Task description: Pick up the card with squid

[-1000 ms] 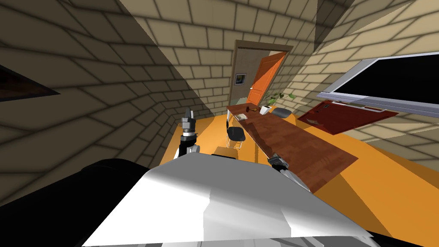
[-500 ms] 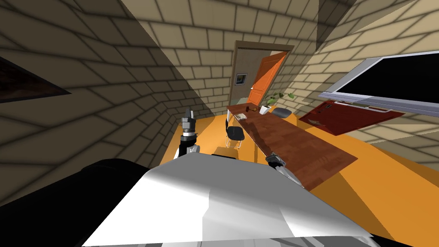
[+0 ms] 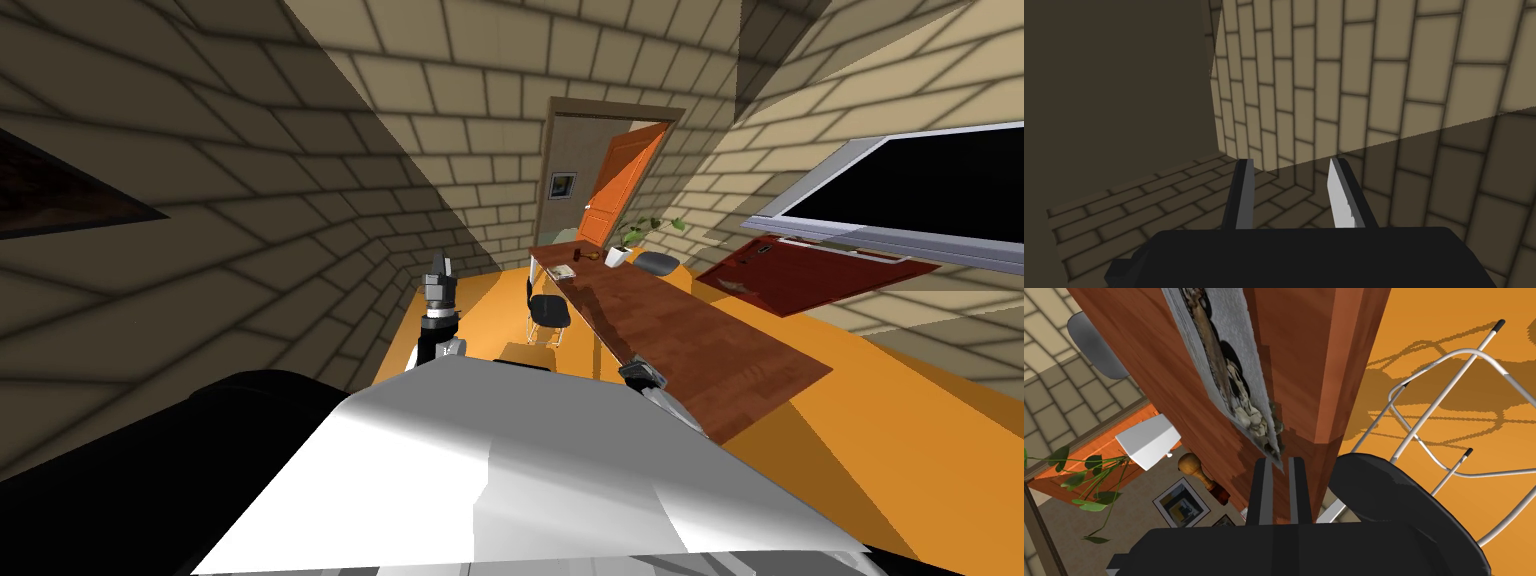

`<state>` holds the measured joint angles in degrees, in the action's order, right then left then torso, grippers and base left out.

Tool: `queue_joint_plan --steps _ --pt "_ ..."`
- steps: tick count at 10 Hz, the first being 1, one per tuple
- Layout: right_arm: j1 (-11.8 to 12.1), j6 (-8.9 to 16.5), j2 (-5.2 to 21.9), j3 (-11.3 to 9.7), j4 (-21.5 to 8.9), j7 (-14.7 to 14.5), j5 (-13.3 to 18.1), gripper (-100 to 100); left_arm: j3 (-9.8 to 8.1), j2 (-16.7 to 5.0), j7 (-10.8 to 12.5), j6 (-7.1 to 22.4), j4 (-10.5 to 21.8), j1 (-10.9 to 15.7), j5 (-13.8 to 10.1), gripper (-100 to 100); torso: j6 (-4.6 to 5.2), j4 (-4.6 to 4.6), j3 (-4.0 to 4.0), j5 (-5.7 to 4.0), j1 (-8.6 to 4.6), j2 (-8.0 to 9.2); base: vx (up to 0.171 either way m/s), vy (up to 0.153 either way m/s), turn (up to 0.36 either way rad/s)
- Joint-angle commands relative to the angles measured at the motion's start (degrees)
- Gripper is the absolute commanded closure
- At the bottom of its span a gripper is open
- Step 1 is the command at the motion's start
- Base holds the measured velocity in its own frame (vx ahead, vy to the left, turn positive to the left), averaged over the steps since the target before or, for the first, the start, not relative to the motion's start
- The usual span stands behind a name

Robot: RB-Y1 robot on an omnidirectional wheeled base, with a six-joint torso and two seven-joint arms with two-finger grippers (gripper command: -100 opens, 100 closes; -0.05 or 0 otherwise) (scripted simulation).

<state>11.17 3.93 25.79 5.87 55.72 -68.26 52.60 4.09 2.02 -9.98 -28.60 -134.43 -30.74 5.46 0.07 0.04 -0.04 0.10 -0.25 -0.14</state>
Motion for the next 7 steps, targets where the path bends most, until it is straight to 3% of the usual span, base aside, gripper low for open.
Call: queue_joint_plan --steps 1,5,6,7 --pt "1.9 -0.6 1.5 0.0 1.6 -0.5 -1.7 100 0.0 0.0 0.0 0.0 0.0 0.0 0.0 0 0.0 0.0 0.0 0.0 0.0 0.0 0.038 0.055 -0.062" --pt "5.6 -2.3 3.7 -0.1 4.4 -1.8 -5.0 100 0.0 0.0 0.0 0.0 0.0 0.0 0.0 0 0.0 -0.04 -0.11 0.05 0.29 -0.2 0.055 0.07 -0.048" --pt "4.8 -2.1 3.3 0.0 3.6 -1.7 -4.4 100 0.0 0.0 0.0 0.0 0.0 0.0 0.0 0 -0.01 -0.04 -0.1 0.05 0.26 -0.17 0.016 0.027 -0.011" --pt "4.8 -2.1 3.3 0.0 3.7 -1.8 -4.5 0 0.0 0.0 0.0 0.0 0.0 0.0 0.0 0 -0.03 -0.02 -0.06 0.02 0.14 -0.11 0.003 0.006 0.002"
